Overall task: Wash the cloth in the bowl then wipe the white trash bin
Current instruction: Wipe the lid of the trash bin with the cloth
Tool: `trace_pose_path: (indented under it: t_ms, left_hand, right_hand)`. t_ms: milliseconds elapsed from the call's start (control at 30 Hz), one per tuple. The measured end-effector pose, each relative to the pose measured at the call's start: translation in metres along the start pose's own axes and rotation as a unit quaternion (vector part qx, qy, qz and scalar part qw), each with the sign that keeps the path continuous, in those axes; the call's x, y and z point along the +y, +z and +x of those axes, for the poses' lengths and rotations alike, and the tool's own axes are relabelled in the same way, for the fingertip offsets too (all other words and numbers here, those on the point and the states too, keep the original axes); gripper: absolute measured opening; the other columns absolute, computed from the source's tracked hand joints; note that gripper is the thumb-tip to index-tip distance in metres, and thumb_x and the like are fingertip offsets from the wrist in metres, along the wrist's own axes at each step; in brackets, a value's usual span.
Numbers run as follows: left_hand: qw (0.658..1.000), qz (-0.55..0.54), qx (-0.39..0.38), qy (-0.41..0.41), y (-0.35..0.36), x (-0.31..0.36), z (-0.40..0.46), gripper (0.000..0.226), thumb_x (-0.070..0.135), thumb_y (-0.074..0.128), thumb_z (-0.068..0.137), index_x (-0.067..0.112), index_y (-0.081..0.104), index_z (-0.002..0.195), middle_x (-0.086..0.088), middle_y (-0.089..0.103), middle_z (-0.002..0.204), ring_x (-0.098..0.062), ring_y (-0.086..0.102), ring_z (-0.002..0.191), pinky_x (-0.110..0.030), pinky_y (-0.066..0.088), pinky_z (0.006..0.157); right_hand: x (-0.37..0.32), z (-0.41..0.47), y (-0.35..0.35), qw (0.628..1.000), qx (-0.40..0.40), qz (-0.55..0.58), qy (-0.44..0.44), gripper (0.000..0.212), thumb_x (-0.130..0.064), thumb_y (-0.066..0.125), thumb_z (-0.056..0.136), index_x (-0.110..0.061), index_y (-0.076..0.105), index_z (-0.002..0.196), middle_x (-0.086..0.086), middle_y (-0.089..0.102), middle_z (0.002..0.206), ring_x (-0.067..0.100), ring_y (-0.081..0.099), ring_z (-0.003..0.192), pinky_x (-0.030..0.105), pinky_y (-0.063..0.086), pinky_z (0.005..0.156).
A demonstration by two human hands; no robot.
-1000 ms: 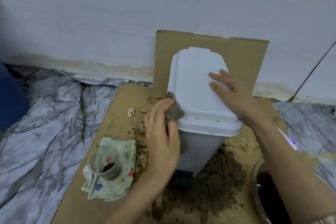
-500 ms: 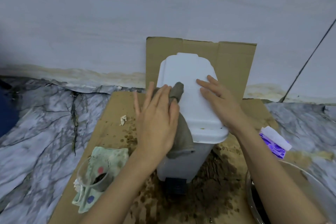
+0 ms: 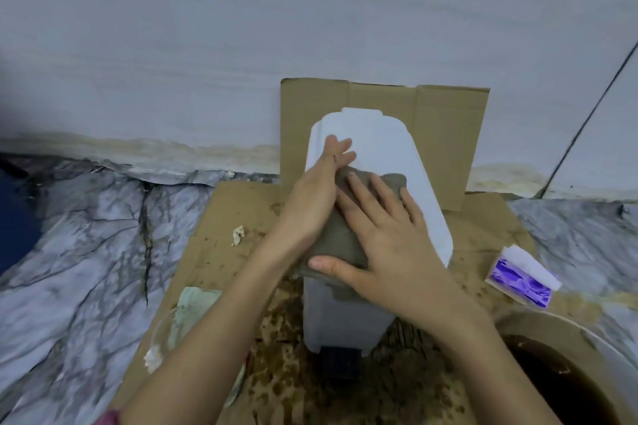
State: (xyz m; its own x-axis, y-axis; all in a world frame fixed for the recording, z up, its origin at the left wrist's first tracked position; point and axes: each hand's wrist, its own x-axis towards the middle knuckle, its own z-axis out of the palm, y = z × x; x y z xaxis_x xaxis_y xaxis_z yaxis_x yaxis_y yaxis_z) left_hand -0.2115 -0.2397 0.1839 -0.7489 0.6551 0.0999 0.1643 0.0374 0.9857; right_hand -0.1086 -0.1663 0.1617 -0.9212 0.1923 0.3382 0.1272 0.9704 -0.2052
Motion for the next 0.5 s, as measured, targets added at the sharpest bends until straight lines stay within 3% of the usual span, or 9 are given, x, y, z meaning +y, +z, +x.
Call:
trace_pose_path:
  t_ms: [67,133,200,267,300,400,500]
  left_hand:
    - [0.998,0.047,-0.025,0.016,0.01,-0.007,-0.002,0.065,0.061,0.009,0.094,0.03,0.042,0.141,0.015,0.047,0.143,0.005,0.032,0.134,-0.032,0.015,0.12]
    - [0.997,0.067,-0.015,0.02,0.012,-0.012,-0.001,0.075,0.067,0.003,0.088,0.032,0.036,0.144,0.019,0.034,0.15,0.007,0.02,0.138,-0.031,0.007,0.12]
    - [0.999,0.035,0.005,0.007,0.01,-0.016,0.002,0.08,0.074,-0.001,0.082,0.038,0.033,0.144,0.022,0.024,0.153,0.009,0.013,0.138,-0.027,0.004,0.116]
    - [1.0,-0.021,0.012,0.007,0.008,-0.021,0.005,0.081,0.076,-0.001,0.079,0.04,0.034,0.143,0.023,0.03,0.151,0.007,0.016,0.139,-0.026,0.006,0.113]
    - [0.999,-0.047,0.011,0.004,0.007,-0.022,0.006,0.081,0.075,0.001,0.077,0.04,0.035,0.142,0.023,0.034,0.149,0.006,0.02,0.139,-0.025,0.007,0.111]
    - [0.996,-0.087,0.015,-0.012,0.008,-0.021,0.009,0.078,0.076,0.006,0.077,0.041,0.04,0.139,0.022,0.045,0.142,0.004,0.029,0.136,-0.027,0.015,0.111]
    - [0.997,-0.079,0.018,-0.018,0.01,-0.02,0.009,0.076,0.083,0.008,0.076,0.047,0.046,0.132,0.024,0.055,0.129,0.001,0.04,0.131,-0.031,0.022,0.111]
  right_hand:
    - [0.016,-0.012,0.007,1.0,0.005,0.0,0.01,0.085,-0.081,0.024,0.076,-0.039,0.014,0.15,-0.017,0.003,0.158,0.008,-0.006,0.146,0.032,-0.011,0.116]
    - [0.041,-0.031,0.003,0.999,0.01,0.047,0.024,0.079,-0.079,0.033,0.076,-0.049,0.015,0.147,-0.023,0.001,0.157,0.003,-0.008,0.145,0.032,-0.006,0.117]
    - [0.06,-0.047,-0.006,0.986,0.012,0.158,0.053,0.076,-0.071,0.051,0.075,-0.054,0.021,0.143,-0.03,0.007,0.155,0.0,-0.004,0.145,0.037,0.004,0.118]
    - [0.064,-0.049,-0.009,0.957,0.034,0.269,0.102,0.073,-0.064,0.06,0.071,-0.052,0.035,0.139,-0.031,0.015,0.154,-0.002,0.003,0.145,0.039,0.012,0.119]
    - [0.058,-0.044,-0.007,0.954,0.054,0.268,0.12,0.071,-0.064,0.058,0.07,-0.05,0.04,0.138,-0.027,0.018,0.154,0.0,0.005,0.145,0.04,0.013,0.12]
    - [0.025,-0.02,0.007,0.984,0.097,0.099,0.11,0.075,-0.072,0.042,0.07,-0.042,0.042,0.138,-0.016,0.024,0.153,0.013,0.011,0.146,0.041,0.002,0.118]
    - [-0.007,-0.002,0.012,0.989,0.083,0.052,0.112,0.081,-0.07,0.033,0.064,-0.041,0.041,0.14,-0.015,0.028,0.153,0.011,0.017,0.145,0.028,-0.008,0.113]
